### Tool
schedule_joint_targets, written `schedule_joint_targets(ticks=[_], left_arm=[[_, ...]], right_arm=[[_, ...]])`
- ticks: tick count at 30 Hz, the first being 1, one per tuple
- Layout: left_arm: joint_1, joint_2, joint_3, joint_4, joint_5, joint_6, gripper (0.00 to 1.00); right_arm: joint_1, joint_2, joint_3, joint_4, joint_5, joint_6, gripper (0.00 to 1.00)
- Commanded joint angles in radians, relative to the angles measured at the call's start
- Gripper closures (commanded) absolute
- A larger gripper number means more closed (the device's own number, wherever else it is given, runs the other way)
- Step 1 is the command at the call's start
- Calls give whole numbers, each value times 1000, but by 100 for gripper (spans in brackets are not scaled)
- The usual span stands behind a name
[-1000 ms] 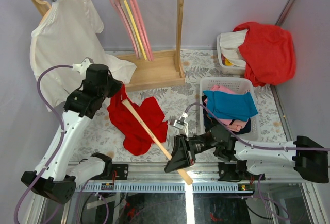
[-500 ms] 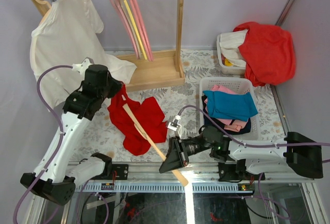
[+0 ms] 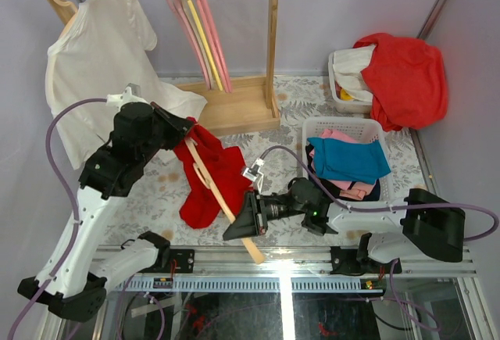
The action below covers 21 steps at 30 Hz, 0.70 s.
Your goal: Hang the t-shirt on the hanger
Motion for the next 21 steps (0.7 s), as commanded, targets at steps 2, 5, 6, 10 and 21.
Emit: schedule_joint_targets(ticks=[2,5,6,10,21], left_arm=[[-25,-55,73,34,63,-33,100],[-27,-81,85,21,63,-38,100],[-27,-87,88,19,60,-36,100],[-26,-80,107,2,27,-20,100],[-27,-34,112,10,-24,0,100]], right_arm=[[-50,-32,91,104,37,-68,100],[-69,-89,115,28,35,-107,100],[-68,-107,123,0,29,-121,100],[-69,-173,154,-92,-19,-146,100],[-67,-350,169,-570,82,-255,100]])
